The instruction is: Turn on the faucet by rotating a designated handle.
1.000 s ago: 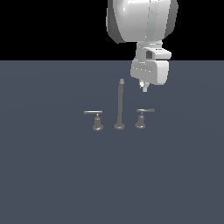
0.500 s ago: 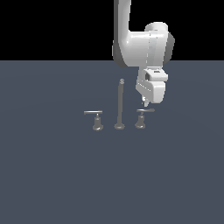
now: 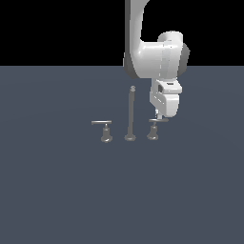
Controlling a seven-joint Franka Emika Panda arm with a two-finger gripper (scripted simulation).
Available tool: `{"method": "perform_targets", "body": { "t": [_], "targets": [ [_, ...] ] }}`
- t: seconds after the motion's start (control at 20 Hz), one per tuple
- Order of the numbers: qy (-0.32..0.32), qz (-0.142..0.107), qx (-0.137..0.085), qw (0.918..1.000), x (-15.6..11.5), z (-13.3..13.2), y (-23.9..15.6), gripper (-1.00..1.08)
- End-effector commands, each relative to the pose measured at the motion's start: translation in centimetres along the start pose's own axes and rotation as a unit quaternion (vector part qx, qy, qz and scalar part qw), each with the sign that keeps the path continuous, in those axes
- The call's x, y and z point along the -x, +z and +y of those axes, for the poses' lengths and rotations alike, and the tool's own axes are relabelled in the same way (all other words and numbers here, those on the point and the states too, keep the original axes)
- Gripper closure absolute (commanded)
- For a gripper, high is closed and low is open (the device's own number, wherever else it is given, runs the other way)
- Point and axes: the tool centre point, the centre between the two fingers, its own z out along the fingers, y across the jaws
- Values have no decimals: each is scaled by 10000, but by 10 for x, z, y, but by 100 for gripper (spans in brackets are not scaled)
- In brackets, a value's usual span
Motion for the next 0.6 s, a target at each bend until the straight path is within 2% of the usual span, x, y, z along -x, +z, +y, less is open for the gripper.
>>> {"method": "perform_targets", "body": {
  "t": [0.0, 0.4, 0.55],
  "targets": [
    [1, 0, -1, 10000, -2, 3, 0, 108],
    [3, 0, -2, 10000, -19, 30, 0, 108],
    [-28, 0, -37, 10000, -13, 26, 0, 108]
  ]
}}
